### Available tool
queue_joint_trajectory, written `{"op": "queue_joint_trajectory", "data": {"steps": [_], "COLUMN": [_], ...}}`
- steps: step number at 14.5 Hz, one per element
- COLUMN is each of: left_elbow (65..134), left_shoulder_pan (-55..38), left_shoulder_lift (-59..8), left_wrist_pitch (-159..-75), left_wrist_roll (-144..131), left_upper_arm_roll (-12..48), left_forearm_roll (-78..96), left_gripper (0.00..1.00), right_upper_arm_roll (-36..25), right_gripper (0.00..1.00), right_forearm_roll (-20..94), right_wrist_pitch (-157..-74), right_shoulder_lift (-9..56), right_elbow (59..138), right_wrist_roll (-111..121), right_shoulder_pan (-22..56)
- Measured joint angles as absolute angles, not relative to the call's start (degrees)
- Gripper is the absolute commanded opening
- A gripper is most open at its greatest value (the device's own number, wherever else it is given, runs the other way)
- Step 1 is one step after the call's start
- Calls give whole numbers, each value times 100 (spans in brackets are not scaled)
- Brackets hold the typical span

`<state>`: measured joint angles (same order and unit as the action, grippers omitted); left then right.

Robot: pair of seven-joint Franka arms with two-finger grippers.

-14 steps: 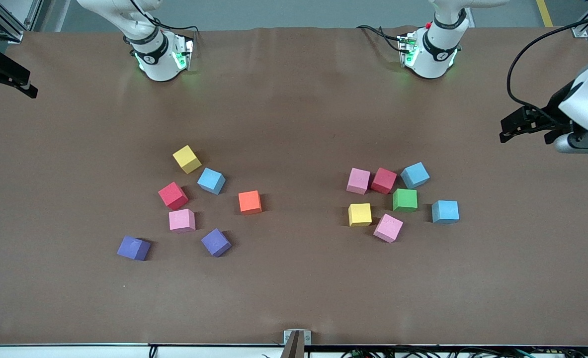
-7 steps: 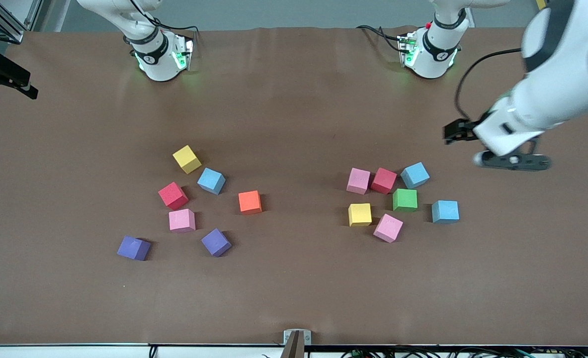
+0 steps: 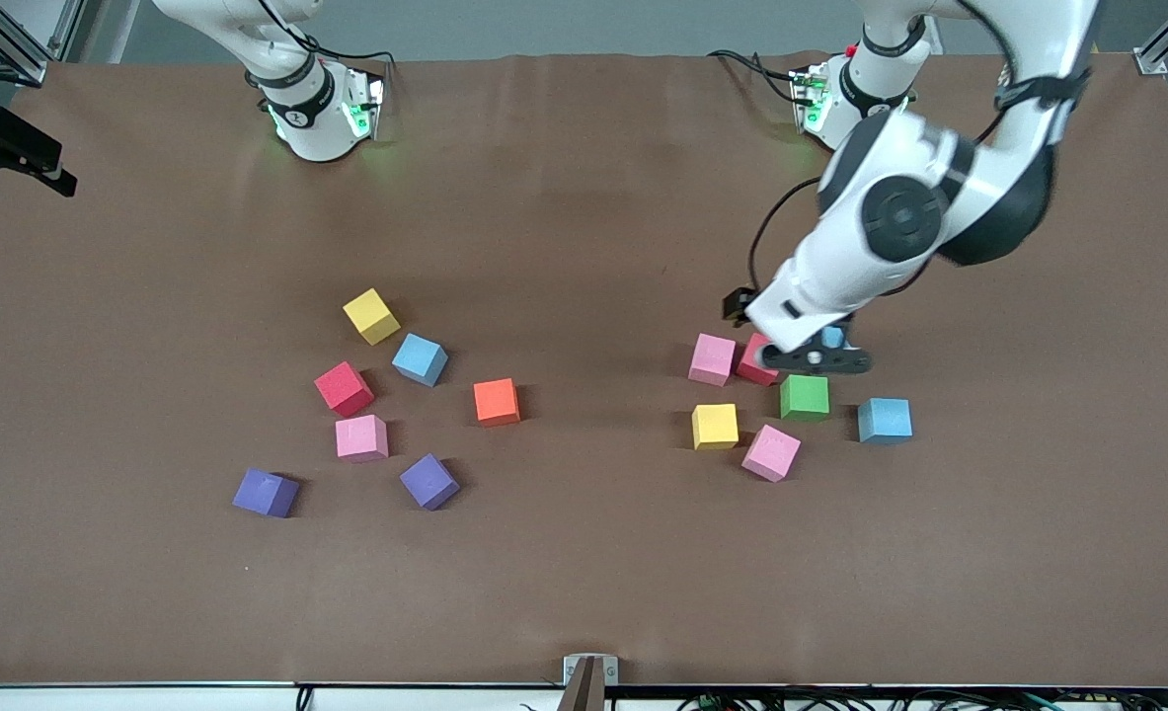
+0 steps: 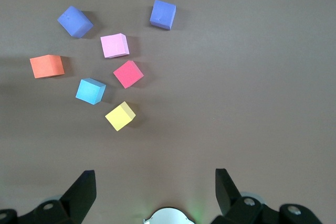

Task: Arrange 11 blocks into digit 3
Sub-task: 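Reach the left gripper down to a pink cube and close on it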

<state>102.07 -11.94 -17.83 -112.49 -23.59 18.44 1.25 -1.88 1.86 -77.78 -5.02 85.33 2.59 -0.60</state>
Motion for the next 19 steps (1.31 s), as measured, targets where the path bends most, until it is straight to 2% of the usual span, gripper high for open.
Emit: {"op": "queue_joint_trajectory", "data": {"steps": [7,19], "left_elbow": [10239,10338], "left_shoulder_pan": [-1559,-1655], "left_shoulder_lift": [-2778,-3303], "left_wrist_pitch": [-12026,-12683], "left_wrist_roll": [-2518,-2527], "left_upper_arm_roll": [1844,1841], "left_forearm_roll": [-619,-1097], "left_gripper": [100,100], "right_upper_arm_roll": [-184,-186], "right_gripper": [100,100], "right_forearm_roll": [186,186], "right_wrist_pitch": [-7777,-7752], "right_shoulder_lift": [-502,-502], "right_elbow": [8532,8522], "right_wrist_roll": [260,273], "right_shoulder_pan": [-60,-60]}}
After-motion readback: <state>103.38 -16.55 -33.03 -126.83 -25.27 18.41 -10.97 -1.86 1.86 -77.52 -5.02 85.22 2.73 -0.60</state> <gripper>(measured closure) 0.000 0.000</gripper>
